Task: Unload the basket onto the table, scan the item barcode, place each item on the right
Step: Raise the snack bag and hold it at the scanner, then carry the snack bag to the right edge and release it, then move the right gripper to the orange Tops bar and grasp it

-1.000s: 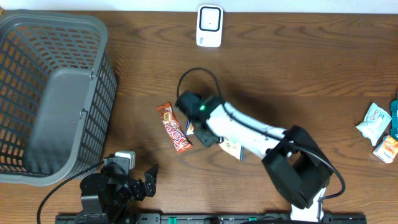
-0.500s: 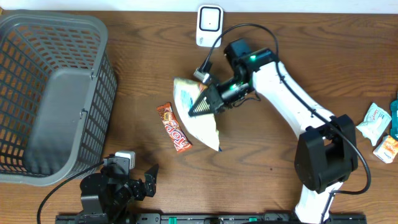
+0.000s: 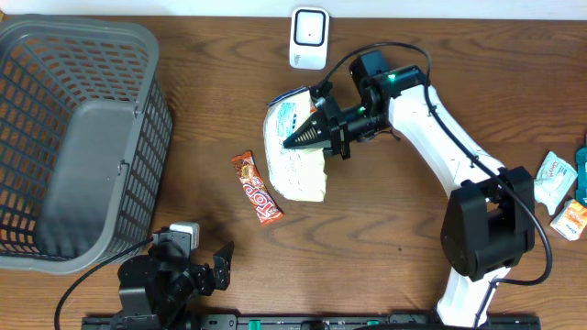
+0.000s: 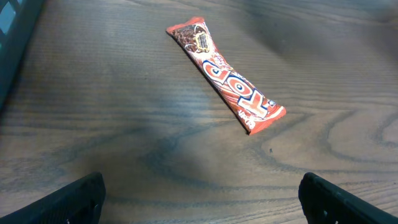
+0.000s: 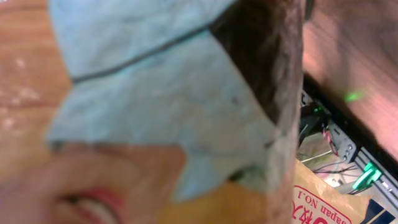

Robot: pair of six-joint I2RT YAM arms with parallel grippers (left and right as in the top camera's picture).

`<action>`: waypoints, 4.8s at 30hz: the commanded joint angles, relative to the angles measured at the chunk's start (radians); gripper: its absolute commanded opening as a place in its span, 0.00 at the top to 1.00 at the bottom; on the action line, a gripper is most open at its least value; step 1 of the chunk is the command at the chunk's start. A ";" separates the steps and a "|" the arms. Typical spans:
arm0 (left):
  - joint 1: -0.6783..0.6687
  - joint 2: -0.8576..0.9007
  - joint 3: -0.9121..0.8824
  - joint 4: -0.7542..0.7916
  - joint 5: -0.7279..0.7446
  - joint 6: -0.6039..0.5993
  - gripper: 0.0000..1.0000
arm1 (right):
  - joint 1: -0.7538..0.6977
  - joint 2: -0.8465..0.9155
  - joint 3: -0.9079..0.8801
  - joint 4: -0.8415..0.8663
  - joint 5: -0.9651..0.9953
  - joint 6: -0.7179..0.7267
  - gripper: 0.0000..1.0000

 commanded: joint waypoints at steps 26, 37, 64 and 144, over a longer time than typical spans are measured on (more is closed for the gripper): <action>-0.003 -0.001 0.001 -0.003 -0.063 0.006 0.01 | 0.028 -0.023 0.011 0.093 0.682 0.045 0.99; -0.003 -0.001 0.001 -0.003 -0.063 0.006 0.01 | 0.122 -0.023 0.011 0.455 1.060 -0.183 0.99; -0.003 -0.001 0.001 -0.003 -0.063 0.006 0.01 | 0.021 0.435 0.533 1.065 1.250 -0.169 0.99; -0.003 -0.001 0.001 -0.003 -0.063 0.006 0.01 | 0.127 -0.053 0.135 0.189 1.314 -0.193 0.01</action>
